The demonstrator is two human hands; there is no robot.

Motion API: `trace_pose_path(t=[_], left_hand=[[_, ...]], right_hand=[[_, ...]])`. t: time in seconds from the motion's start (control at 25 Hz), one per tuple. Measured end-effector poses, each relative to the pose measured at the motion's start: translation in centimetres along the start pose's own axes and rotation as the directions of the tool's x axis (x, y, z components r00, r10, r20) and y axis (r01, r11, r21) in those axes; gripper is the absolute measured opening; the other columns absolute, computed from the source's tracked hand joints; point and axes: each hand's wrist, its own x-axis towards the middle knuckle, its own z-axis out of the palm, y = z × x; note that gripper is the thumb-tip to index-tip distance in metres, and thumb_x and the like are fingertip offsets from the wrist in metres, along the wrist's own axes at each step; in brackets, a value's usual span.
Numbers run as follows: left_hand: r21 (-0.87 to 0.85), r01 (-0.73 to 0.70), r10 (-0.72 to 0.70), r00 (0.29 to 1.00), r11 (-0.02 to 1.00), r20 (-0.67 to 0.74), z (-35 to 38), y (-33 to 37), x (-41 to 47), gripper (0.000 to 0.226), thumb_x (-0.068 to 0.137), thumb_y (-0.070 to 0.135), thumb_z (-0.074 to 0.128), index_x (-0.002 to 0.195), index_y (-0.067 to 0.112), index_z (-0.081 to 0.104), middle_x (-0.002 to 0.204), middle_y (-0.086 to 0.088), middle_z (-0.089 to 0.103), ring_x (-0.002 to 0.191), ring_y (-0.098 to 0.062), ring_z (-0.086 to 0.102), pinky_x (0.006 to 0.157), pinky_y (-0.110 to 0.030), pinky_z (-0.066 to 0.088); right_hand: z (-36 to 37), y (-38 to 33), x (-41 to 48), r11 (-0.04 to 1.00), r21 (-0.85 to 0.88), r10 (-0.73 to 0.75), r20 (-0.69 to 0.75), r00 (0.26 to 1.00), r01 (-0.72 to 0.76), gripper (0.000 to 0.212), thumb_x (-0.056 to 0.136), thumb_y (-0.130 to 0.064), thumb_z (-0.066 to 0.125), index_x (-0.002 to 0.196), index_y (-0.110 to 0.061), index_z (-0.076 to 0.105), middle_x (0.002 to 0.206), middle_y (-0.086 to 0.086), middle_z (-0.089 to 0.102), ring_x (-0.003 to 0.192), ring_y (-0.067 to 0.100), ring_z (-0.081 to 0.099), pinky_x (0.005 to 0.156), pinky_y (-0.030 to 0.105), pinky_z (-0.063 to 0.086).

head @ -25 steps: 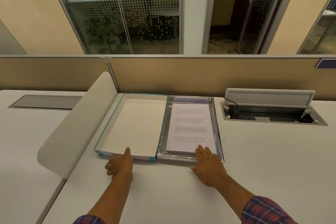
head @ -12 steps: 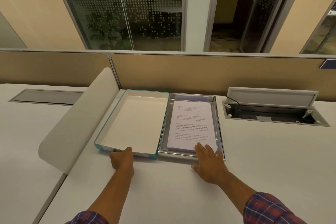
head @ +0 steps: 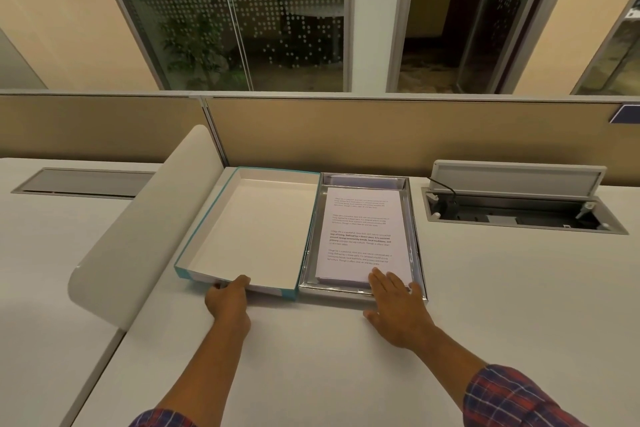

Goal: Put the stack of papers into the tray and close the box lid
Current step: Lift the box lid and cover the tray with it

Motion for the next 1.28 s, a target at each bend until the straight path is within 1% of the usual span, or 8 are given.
trace_pose_path(t=[0.12,0.24,0.44,0.56,0.72,0.96,1.16,1.28], left_hand=[[-0.109,0.024,-0.018,0.998,0.994,0.055,0.0,0.5,-0.1,0.051,0.082,-0.009,0.077,0.127,0.011,0.063,0.117,-0.009,0.071,0.084,-0.022,0.067,0.074,-0.042,0.06],[-0.192,0.021,0.003,0.992,0.981,0.124,0.0,1.2,-0.3,0.05,0.082,-0.017,0.07,0.118,0.017,0.064,0.099,-0.005,0.072,0.081,-0.024,0.069,0.063,-0.042,0.063],[-0.255,-0.025,0.071,0.982,0.967,0.176,0.0,1.8,-0.4,0.06,0.081,-0.021,0.069,0.121,0.022,0.064,0.103,-0.01,0.071,0.085,-0.031,0.071,0.071,-0.062,0.064],[-0.27,-0.13,0.17,0.977,0.954,0.129,0.5,1.9,-1.2,0.082,0.083,-0.018,0.07,0.146,0.027,0.044,0.123,-0.015,0.068,0.096,-0.028,0.07,0.079,-0.054,0.065],[-0.174,-0.313,0.337,0.933,0.933,0.127,1.9,2.3,-3.1,0.083,0.087,-0.012,0.072,0.152,0.028,0.04,0.136,-0.012,0.062,0.111,-0.031,0.069,0.092,-0.05,0.062],[-0.026,-0.544,0.531,0.806,0.839,0.261,4.4,2.5,-6.8,0.081,0.088,-0.009,0.075,0.15,0.029,0.04,0.143,-0.009,0.058,0.126,-0.03,0.063,0.099,-0.048,0.061],[0.061,-0.752,0.638,0.597,0.657,0.486,6.9,2.2,-10.5,0.064,0.098,0.021,0.074,0.14,0.052,0.038,0.128,0.035,0.053,0.121,-0.001,0.063,0.078,-0.017,0.063],[0.105,-0.845,0.644,0.475,0.525,0.6,8.0,0.7,-11.3,0.061,0.097,0.023,0.073,0.144,0.046,0.041,0.131,0.027,0.056,0.124,-0.006,0.061,0.076,-0.021,0.065]], right_hand=[[0.0,-0.1,0.0,1.0,0.001,0.003,-0.006,1.0,-0.003,0.08,0.1,-0.059,0.038,0.166,-0.022,0.011,0.176,-0.002,0.01,0.162,0.025,0.012,0.125,0.057,0.016],[0.1,0.0,-0.1,1.0,0.009,0.016,-0.021,1.0,-0.015,0.08,0.1,-0.059,0.038,0.166,-0.022,0.012,0.176,-0.002,0.011,0.162,0.024,0.013,0.125,0.057,0.017],[0.3,0.0,-0.3,1.0,0.014,0.017,-0.033,0.999,-0.016,0.08,0.099,-0.06,0.039,0.165,-0.022,0.013,0.176,-0.002,0.013,0.161,0.024,0.014,0.124,0.058,0.018],[0.0,0.1,-0.3,1.0,0.021,0.011,-0.021,1.0,-0.01,0.081,0.1,-0.06,0.037,0.166,-0.022,0.011,0.176,-0.002,0.01,0.162,0.024,0.012,0.125,0.058,0.016],[-0.8,-0.2,-0.4,0.996,0.087,0.005,-0.061,0.998,0.0,0.087,0.097,-0.065,0.036,0.167,-0.024,0.005,0.177,-0.004,-0.001,0.163,0.022,0.004,0.128,0.056,0.007],[-5.0,-2.0,0.4,0.92,0.391,0.046,-0.197,0.979,0.035,0.09,0.095,-0.067,0.046,0.166,-0.025,0.012,0.176,-0.004,0.01,0.161,0.021,0.014,0.129,0.047,0.013],[-11.2,-4.0,0.5,0.764,0.631,0.179,-0.405,0.896,0.133,0.088,0.092,-0.075,0.038,0.165,-0.031,0.018,0.176,-0.008,0.013,0.161,0.019,0.017,0.129,0.051,0.022],[-14.5,-4.1,0.1,0.614,0.763,0.271,-0.446,0.853,0.204,0.086,0.093,-0.076,0.033,0.164,-0.03,0.019,0.173,-0.006,0.024,0.156,0.021,0.031,0.122,0.047,0.037]])
